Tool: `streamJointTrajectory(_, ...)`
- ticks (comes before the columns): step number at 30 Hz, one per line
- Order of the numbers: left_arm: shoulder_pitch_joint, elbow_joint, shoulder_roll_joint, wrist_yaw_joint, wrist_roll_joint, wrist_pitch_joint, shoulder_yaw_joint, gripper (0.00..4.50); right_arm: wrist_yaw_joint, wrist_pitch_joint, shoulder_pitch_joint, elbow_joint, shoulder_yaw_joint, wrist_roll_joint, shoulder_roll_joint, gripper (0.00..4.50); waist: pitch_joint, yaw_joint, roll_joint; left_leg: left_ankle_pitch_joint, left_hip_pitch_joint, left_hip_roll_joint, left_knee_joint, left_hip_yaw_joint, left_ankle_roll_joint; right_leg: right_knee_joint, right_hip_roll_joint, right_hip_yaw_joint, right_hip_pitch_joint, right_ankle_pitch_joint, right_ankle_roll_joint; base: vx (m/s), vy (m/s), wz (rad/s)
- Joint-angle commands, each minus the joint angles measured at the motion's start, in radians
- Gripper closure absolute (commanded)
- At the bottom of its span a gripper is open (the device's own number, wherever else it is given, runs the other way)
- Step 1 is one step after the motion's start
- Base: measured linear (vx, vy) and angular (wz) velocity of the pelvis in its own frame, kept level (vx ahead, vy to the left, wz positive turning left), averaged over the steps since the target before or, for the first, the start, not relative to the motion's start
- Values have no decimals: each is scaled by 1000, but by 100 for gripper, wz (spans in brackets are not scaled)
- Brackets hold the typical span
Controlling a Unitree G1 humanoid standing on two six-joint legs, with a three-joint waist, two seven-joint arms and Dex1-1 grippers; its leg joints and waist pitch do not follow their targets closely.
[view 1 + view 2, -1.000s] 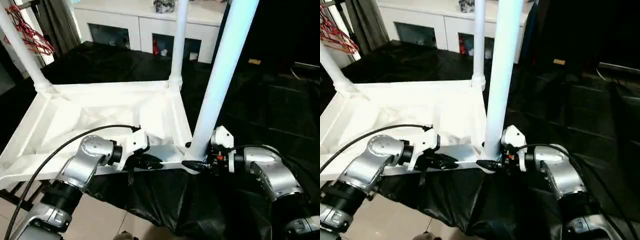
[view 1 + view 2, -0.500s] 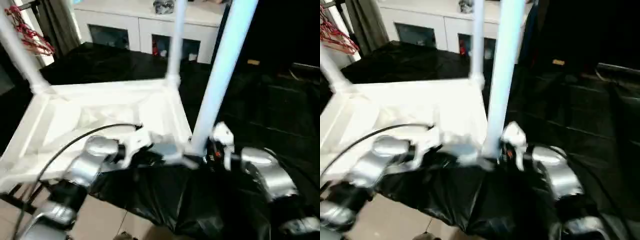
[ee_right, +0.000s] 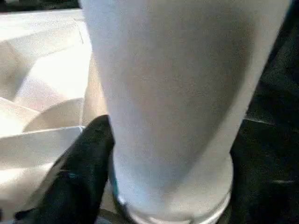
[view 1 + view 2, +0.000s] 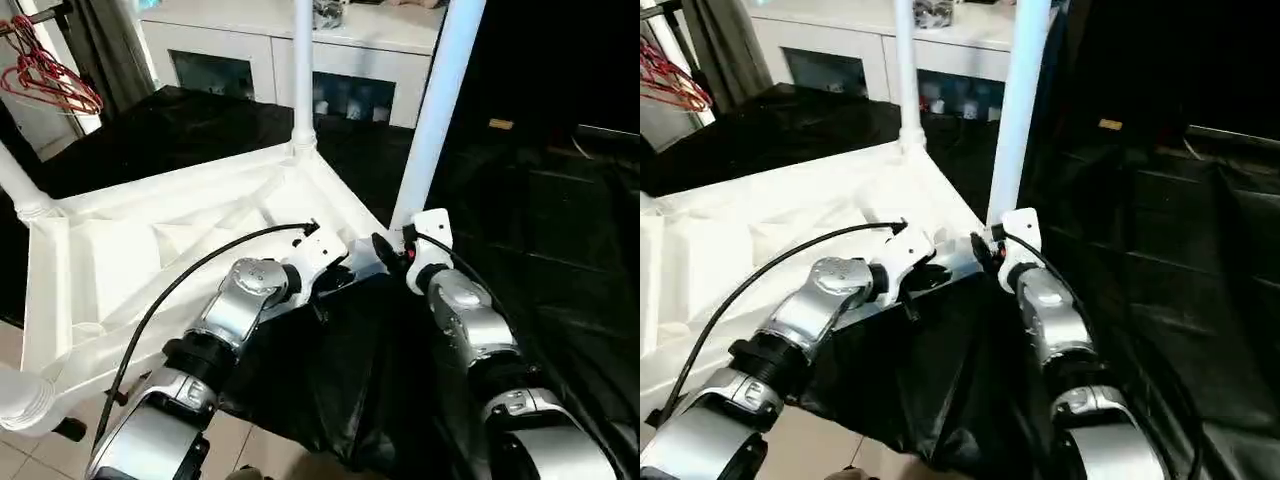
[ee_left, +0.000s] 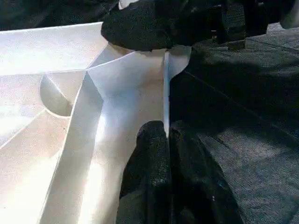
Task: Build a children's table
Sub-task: Rotate leg to tighten
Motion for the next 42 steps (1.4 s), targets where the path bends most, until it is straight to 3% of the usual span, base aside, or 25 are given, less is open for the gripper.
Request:
streamJointTrajectory(1, -8, -15, -26, 9, -34, -75, 18, 450, 60, 12, 6, 40, 48, 5, 44, 85, -70, -1, -14, -200, 4, 30, -74, -7, 43, -87, -82, 45, 52, -327, -166, 0, 0, 0)
streamJointTrajectory(7, 42, -79, 15, -115, -74, -103, 10, 450, 213, -26, 25, -2, 85, -8, -25, 72, -69, -3, -15, -204, 3, 31, -74, -7, 47, -91, -83, 46, 52, -364, -156, 0, 0, 0)
streamJointTrajectory(13, 80, -129, 71, -238, -107, -113, -4, 450, 448, -47, 70, -89, 127, 8, -128, 72, -70, 2, -13, -185, 0, 34, -73, -6, 64, -84, -81, 47, 55, -314, -177, 0, 0, 0)
streamJointTrajectory(22, 128, -220, 154, -421, -177, -83, 9, 450, 784, -3, 154, -240, 179, 72, -272, 72, -71, 8, -12, -171, -1, 37, -70, -4, 85, -79, -77, 44, 55, -283, -193, 0, 0, 0)
streamJointTrajectory(27, 146, -249, 190, -490, -196, -63, 7, 450, 859, 37, 175, -277, 194, 87, -305, 72, -68, 11, -11, -192, 1, 38, -73, -5, 77, -85, -78, 44, 51, -347, -177, 0, 0, 0)
streamJointTrajectory(32, 157, -270, 210, -521, -211, -47, 3, 450, 888, 56, 185, -296, 202, 97, -316, 105, -68, 9, -11, -195, 2, 39, -73, -6, 68, -83, -77, 45, 50, -332, -185, 0, 0, 0)
streamJointTrajectory(35, 163, -279, 219, -533, -214, -40, 1, 450, 910, 73, 191, -313, 205, 103, -324, 147, -69, 11, -13, -181, 2, 38, -71, -4, 73, -82, -78, 46, 51, -318, -187, 0, 0, 0)
streamJointTrajectory(42, 169, -290, 221, -538, -218, -27, 2, 450, 925, 102, 205, -344, 213, 110, -325, 174, -69, 12, -17, -175, 2, 37, -70, -3, 72, -83, -78, 46, 51, -327, -179, 0, 0, 0)
